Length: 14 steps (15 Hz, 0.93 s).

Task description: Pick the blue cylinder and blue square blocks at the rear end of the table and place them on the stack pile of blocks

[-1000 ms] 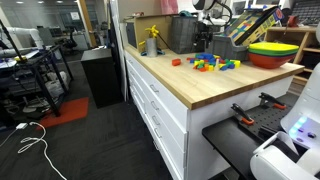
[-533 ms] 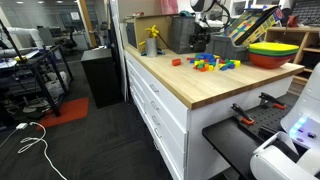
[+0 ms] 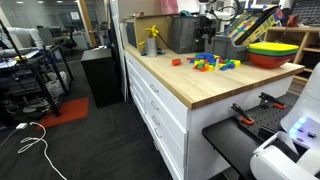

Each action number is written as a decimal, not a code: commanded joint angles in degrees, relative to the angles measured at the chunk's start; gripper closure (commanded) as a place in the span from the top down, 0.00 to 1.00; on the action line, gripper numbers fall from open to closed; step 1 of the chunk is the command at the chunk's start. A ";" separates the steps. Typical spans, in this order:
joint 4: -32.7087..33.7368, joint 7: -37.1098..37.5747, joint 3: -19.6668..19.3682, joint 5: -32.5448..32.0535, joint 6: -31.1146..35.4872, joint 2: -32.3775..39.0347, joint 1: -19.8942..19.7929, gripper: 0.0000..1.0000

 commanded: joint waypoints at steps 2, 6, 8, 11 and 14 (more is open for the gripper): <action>-3.05 -1.63 -0.92 -0.60 -8.50 -7.80 -0.46 1.00; -3.99 -1.30 -1.20 -0.79 -13.47 -11.95 -0.32 1.00; -4.62 -1.12 -1.19 -0.44 -15.47 -13.63 -0.22 1.00; -2.88 -0.35 -1.02 -0.35 -17.04 -12.02 0.06 1.00; -3.70 -0.34 -1.02 -0.36 -18.74 -13.23 0.17 1.00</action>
